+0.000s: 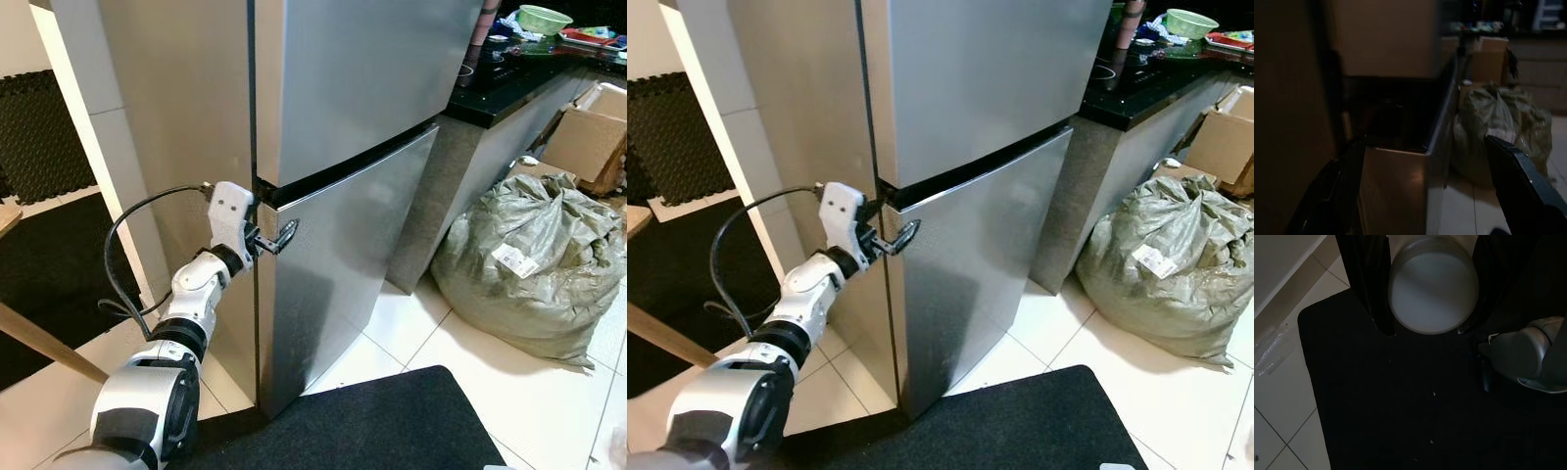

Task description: Restocking fridge

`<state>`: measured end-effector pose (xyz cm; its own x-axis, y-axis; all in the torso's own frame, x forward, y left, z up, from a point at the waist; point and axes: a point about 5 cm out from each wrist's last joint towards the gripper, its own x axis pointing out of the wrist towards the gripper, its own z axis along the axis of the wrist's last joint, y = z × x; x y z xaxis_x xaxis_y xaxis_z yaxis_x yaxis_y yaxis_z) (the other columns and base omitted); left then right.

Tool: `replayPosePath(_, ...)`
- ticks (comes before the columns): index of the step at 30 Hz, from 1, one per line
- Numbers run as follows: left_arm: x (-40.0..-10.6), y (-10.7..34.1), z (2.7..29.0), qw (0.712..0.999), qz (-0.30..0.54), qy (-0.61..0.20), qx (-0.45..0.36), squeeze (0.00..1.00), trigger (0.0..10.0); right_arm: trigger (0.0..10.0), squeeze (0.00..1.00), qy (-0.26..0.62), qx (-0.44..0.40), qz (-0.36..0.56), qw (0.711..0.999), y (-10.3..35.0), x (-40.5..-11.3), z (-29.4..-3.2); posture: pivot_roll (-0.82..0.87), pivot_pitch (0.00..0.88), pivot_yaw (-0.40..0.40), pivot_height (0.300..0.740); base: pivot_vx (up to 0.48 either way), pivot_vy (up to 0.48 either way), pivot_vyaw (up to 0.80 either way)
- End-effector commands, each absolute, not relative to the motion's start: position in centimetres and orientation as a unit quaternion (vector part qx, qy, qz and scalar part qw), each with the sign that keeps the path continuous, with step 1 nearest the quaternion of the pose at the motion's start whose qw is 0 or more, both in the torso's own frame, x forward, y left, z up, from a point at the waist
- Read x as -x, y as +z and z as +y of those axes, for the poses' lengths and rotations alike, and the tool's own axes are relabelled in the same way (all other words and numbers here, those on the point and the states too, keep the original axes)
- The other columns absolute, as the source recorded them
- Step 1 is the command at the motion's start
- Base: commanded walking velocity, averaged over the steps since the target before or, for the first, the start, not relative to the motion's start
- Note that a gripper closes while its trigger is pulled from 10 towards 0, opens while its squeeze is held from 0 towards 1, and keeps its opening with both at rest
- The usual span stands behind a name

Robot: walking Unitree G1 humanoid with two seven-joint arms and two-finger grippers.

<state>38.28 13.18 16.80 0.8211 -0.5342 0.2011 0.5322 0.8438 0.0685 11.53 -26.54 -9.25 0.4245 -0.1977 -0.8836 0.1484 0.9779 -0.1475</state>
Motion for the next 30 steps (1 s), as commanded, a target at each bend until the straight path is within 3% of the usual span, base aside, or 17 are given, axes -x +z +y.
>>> replayPosePath(1, -38.2, 16.2, 14.8, 0.964, -0.093, -0.249, 0.016, 0.00, 10.0, 10.0, 0.00, -0.104, 0.026, 0.524, 0.845, -9.3, -11.4, -26.5, -0.12, 0.033, -0.035, 0.740, 0.000, 0.000, 0.00)
replayPosePath(12, -38.3, 15.8, 16.0, 0.971, -0.079, -0.225, 0.029, 0.00, 10.0, 10.0, 0.00, -0.105, 0.027, 0.525, 0.844, -9.3, -11.3, -26.5, -0.13, 0.039, -0.031, 0.740, 0.000, 0.000, 0.00)
replayPosePath(24, -38.0, 14.5, 14.4, 0.963, -0.034, -0.269, 0.005, 0.00, 10.0, 10.0, 0.00, -0.108, 0.026, 0.528, 0.842, -9.4, -10.9, -26.5, -0.14, 0.052, -0.026, 0.740, 0.000, 0.000, 0.00)
replayPosePath(30, -37.9, 13.6, 14.8, 0.967, -0.004, -0.255, -0.003, 0.00, 10.0, 10.0, 0.00, -0.109, 0.025, 0.530, 0.840, -9.5, -10.5, -26.5, -0.15, 0.062, -0.019, 0.740, 0.000, 0.000, 0.00)
